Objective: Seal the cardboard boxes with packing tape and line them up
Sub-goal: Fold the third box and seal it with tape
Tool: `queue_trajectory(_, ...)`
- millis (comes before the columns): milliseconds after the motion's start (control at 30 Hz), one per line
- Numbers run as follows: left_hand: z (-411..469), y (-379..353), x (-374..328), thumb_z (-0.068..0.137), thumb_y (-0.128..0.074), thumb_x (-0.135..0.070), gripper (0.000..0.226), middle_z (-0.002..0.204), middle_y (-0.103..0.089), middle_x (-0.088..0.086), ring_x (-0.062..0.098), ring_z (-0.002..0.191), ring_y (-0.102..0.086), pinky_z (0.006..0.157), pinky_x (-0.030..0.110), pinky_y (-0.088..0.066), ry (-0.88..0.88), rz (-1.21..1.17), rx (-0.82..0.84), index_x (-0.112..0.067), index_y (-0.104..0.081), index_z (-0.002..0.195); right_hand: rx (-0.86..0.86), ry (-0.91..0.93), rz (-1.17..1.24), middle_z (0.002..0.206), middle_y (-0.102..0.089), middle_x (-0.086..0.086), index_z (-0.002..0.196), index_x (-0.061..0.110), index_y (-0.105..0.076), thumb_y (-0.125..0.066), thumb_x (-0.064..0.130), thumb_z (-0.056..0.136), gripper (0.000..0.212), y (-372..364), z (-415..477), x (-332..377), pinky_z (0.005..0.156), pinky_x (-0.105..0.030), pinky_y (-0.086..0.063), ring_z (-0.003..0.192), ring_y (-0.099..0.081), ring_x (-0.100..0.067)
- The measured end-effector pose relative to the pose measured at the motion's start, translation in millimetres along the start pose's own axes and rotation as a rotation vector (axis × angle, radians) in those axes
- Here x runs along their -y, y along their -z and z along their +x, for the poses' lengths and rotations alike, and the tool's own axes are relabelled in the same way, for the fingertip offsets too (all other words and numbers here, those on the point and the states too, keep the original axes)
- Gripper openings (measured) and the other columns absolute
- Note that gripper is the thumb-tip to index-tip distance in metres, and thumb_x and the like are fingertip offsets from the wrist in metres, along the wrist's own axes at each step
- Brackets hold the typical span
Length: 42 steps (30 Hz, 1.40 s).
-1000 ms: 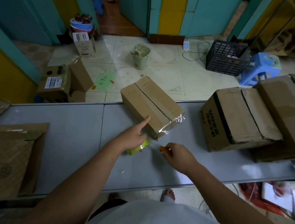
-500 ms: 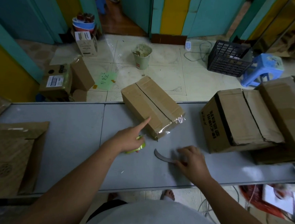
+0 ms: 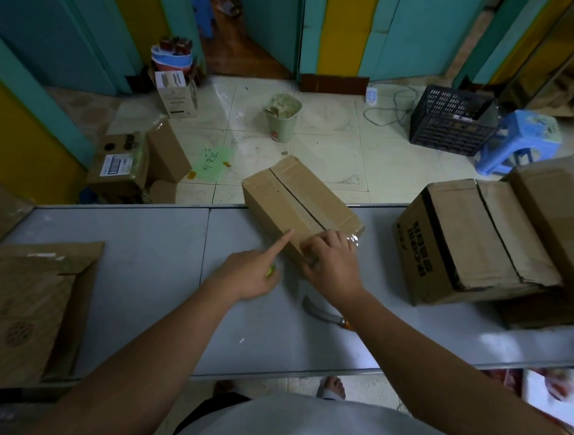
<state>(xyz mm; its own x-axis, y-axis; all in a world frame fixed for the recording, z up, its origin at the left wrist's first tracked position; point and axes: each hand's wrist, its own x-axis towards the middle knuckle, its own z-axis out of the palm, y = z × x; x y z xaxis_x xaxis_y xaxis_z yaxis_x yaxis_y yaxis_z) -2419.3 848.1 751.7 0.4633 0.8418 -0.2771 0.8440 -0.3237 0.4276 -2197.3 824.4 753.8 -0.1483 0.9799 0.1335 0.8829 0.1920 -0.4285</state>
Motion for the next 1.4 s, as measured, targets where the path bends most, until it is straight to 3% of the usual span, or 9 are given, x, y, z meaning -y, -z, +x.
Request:
queue_trajectory(200, -20.4, -10.6, 25.8, 0.101, -0.064, -0.046, 0.11, 0.077, -0.055, -0.004, 0.016, 0.064, -0.055, 0.059, 0.037, -0.053, 0.08, 0.172, -0.11, -0.048, 0.029, 0.159, -0.025, 0.007, -0.021, 0.111, -0.061, 0.001, 0.11, 0.023, -0.072, -0.081, 0.032, 0.086, 0.028, -7.3, -2.7, -5.9, 0.097, -0.041, -0.04, 0.11, -0.053, -0.025)
queue_trajectory(500, -30.3, -38.9, 31.3, 0.081, -0.076, -0.07, 0.132, 0.1, -0.067, 0.003, 0.024, 0.083, -0.066, 0.062, 0.034, -0.053, 0.283, 0.085, -0.149, -0.052, 0.028, 0.159, 0.006, 0.066, 0.123, 0.119, -0.06, 0.007, 0.119, 0.028, -0.072, -0.073, 0.057, 0.09, 0.041, 16.7, 6.5, -25.4, 0.105, -0.04, -0.037, 0.117, -0.049, -0.017)
queue_trajectory(600, -28.4, -31.0, 29.3, 0.084, -0.071, -0.074, 0.102, 0.108, -0.066, -0.004, 0.021, 0.097, -0.067, 0.071, 0.035, -0.055, 0.274, 0.02, -0.31, -0.042, -0.016, 0.164, -0.12, -0.108, 0.165, 0.126, -0.061, 0.0, 0.126, 0.022, -0.069, -0.063, 0.045, 0.1, 0.035, 32.4, 22.7, -40.7, 0.108, -0.048, -0.039, 0.123, -0.05, -0.023)
queue_trajectory(700, -18.6, -22.9, 14.3, 0.099, -0.065, -0.052, 0.045, 0.119, -0.061, -0.007, 0.016, 0.101, -0.065, 0.084, 0.038, -0.057, 0.194, -0.138, -0.385, -0.029, -0.057, 0.137, -0.059, -0.328, 0.258, 0.14, -0.058, -0.004, 0.14, 0.022, -0.059, -0.057, 0.04, 0.104, 0.04, 41.8, 38.4, -59.8, 0.111, -0.05, -0.041, 0.129, -0.053, -0.025)
queue_trajectory(867, 13.7, -20.0, -29.5, 0.106, -0.061, -0.04, 0.05, 0.134, -0.064, -0.016, 0.001, 0.117, -0.06, 0.092, 0.023, -0.047, 0.286, -0.715, -0.251, -0.027, -0.05, 0.153, 0.055, -0.358, 0.495, 0.119, -0.065, 0.009, 0.139, 0.022, -0.061, -0.058, 0.031, 0.106, 0.034, 43.6, 35.3, -72.1, 0.077, -0.011, -0.047, 0.111, -0.066, -0.012)
queue_trajectory(1000, 15.7, -16.0, -31.8, 0.107, -0.06, -0.039, 0.056, 0.138, -0.059, -0.025, -0.005, 0.124, -0.056, 0.111, 0.037, -0.05, 0.244, -0.879, -0.322, -0.034, -0.041, 0.16, 0.088, -0.331, 0.481, 0.129, -0.062, 0.007, 0.138, 0.026, -0.06, -0.062, 0.037, 0.104, 0.036, 38.8, 18.8, -64.3, 0.073, -0.015, -0.053, 0.095, -0.066, -0.003)
queue_trajectory(1167, 1.9, -12.2, -4.2, 0.102, -0.065, -0.049, 0.065, 0.167, -0.038, -0.011, 0.014, 0.15, -0.039, 0.12, 0.052, -0.041, 0.222, -0.781, -0.258, -0.05, -0.033, 0.159, 0.168, -0.213, 0.409, 0.138, -0.047, 0.011, 0.129, 0.037, -0.063, -0.072, 0.05, 0.093, 0.039, 24.4, -13.0, -47.7, 0.077, -0.02, -0.061, 0.098, -0.065, -0.004)
queue_trajectory(1300, -4.0, -10.0, 0.8, 0.095, -0.073, -0.052, 0.057, 0.172, -0.016, -0.015, 0.021, 0.16, -0.02, 0.127, 0.053, -0.027, 0.083, -0.472, -0.246, -0.046, -0.054, 0.149, 0.085, -0.132, 0.246, 0.146, -0.045, 0.007, 0.121, 0.038, -0.067, -0.081, 0.05, 0.084, 0.041, 18.4, -20.1, -46.0, 0.109, -0.034, -0.046, 0.131, -0.047, -0.014)
queue_trajectory(1400, -2.2, -4.2, -5.8, 0.093, -0.071, -0.059, 0.047, 0.167, -0.028, -0.014, 0.014, 0.156, -0.02, 0.123, 0.051, -0.027, -0.058, -0.209, -0.292, -0.042, -0.066, 0.137, 0.042, 0.022, 0.132, 0.138, -0.056, 0.008, 0.117, 0.036, -0.073, -0.079, 0.05, 0.085, 0.035, 18.8, -17.2, -40.4, 0.104, -0.039, -0.045, 0.128, -0.045, -0.017)
